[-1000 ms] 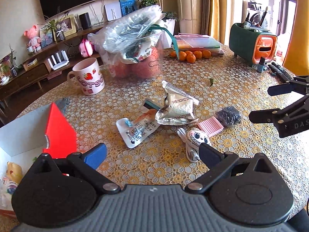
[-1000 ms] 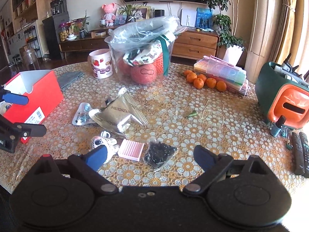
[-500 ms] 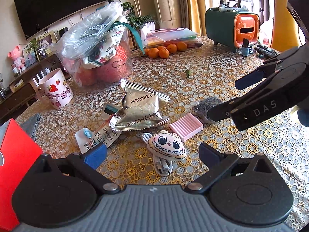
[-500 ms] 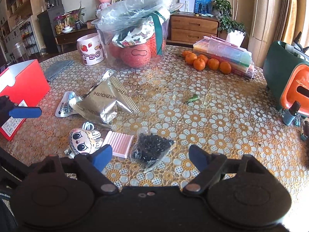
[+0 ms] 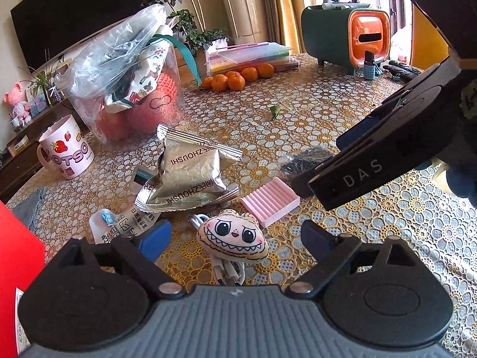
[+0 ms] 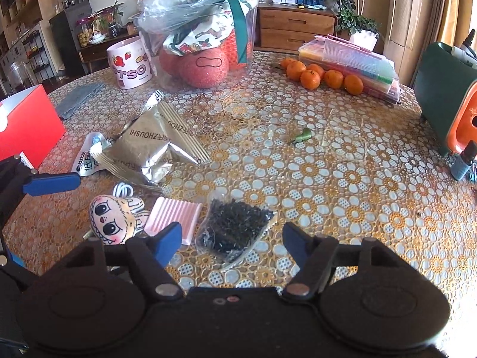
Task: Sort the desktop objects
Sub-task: 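Move left tool toward white cartoon plush while right tool approaches black mesh bag, then close left tool on white cartoon plush while right tool closes on black mesh bag, then carry plush with left tool while right tool carries mesh bag into red box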
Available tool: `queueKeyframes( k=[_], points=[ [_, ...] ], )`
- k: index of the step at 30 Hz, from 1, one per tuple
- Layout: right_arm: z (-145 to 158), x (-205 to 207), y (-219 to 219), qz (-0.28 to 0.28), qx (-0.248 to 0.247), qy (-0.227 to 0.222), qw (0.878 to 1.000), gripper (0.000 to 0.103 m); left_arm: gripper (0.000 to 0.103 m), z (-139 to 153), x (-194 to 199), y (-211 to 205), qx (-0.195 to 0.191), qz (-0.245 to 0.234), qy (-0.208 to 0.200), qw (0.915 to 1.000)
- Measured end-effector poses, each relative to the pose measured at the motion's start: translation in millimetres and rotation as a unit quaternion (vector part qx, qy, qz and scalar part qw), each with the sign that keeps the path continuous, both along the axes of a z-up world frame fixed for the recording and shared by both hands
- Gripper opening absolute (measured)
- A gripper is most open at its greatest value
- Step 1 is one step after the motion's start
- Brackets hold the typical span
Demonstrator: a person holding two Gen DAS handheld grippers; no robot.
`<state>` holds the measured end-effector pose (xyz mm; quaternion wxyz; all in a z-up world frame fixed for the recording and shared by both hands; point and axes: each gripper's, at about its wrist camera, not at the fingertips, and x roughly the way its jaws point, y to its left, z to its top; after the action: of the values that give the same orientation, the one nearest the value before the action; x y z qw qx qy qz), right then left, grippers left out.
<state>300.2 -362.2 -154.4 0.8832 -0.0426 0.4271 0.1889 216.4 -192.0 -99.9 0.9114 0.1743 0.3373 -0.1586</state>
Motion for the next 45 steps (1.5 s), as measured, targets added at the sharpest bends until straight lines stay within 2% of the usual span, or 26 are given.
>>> queueKeyframes(
  k=[3, 5, 7, 9, 11, 13, 15, 17, 24, 30, 45],
  points=[
    [-2, 1, 0, -0.001, 0.000, 0.003, 1.000, 0.072, 0.092, -5, 2, -2, 0.006, 0.000, 0.004, 1.0000],
    [-2, 2, 1, -0.001, -0.001, 0.005, 1.000, 0.071, 0.078, -8, 4, -3, 0.010, -0.001, 0.009, 0.9999],
    [-3, 2, 1, -0.002, -0.002, 0.007, 1.000, 0.069, 0.071, -10, 5, -4, 0.012, -0.003, 0.013, 0.9998],
    [-4, 2, 1, -0.004, -0.004, 0.008, 1.000, 0.062, 0.068, -11, 5, -3, 0.011, -0.003, 0.014, 0.9998],
    [-5, 3, 1, -0.006, -0.001, 0.011, 1.000, 0.061, 0.059, -12, 5, -4, 0.008, -0.003, 0.015, 0.9999],
    [-5, 3, 0, -0.008, 0.003, 0.012, 1.000, 0.058, 0.055, -12, 6, -4, 0.005, -0.003, 0.016, 0.9998],
    [-5, 3, 1, -0.009, 0.002, 0.013, 1.000, 0.050, 0.051, -12, 6, -4, 0.004, 0.000, 0.018, 0.9998],
    [-6, 3, 2, -0.009, 0.002, 0.017, 1.000, 0.050, 0.047, -12, 8, -2, 0.000, 0.005, 0.021, 0.9998],
    [-3, -1, 2, -0.014, 0.002, 0.011, 1.000, 0.037, 0.044, -7, 6, 3, -0.011, 0.010, 0.020, 0.9997],
    [5, -7, -3, -0.018, 0.007, 0.005, 1.000, 0.032, 0.044, 2, 1, 7, -0.020, 0.010, 0.019, 0.9996],
    [42, -49, -5, -0.013, 0.013, -0.016, 1.000, 0.030, 0.044, 36, -23, 26, -0.053, 0.024, 0.019, 0.9981]
  ],
)
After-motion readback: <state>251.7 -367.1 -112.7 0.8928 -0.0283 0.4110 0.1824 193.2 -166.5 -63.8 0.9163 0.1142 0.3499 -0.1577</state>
